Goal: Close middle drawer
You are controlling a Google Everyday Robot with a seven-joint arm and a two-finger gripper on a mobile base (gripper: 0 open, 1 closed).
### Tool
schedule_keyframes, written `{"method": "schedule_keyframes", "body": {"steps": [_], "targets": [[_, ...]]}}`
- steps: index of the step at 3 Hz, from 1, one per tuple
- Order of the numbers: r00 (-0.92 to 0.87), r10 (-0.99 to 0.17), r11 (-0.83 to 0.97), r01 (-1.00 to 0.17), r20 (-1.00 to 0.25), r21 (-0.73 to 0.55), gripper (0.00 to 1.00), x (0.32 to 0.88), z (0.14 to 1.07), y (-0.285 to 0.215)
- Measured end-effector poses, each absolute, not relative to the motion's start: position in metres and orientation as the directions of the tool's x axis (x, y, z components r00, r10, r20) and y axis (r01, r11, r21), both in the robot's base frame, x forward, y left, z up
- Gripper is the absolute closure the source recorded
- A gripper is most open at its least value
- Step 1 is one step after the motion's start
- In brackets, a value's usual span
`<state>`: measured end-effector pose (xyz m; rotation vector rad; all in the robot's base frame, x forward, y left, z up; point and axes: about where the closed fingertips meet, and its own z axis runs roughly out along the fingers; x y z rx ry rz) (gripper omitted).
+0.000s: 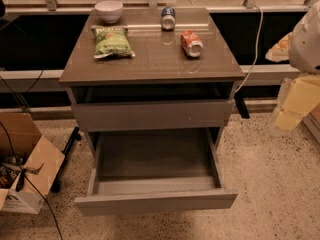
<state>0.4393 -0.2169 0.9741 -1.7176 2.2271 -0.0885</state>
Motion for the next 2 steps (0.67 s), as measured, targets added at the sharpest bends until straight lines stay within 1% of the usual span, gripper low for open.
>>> {"method": "schedule_keyframes", "body": {"steps": [1, 2], "targets": [[-0.222, -0.944, 0.278, -0.934, -0.245, -0.223, 0.37, 0.442, 0.965, -0.216], [-0.222, -0.938, 0.268, -0.952, -0.265, -0.150, 0.60, 0.451, 0.922, -0.220]]}}
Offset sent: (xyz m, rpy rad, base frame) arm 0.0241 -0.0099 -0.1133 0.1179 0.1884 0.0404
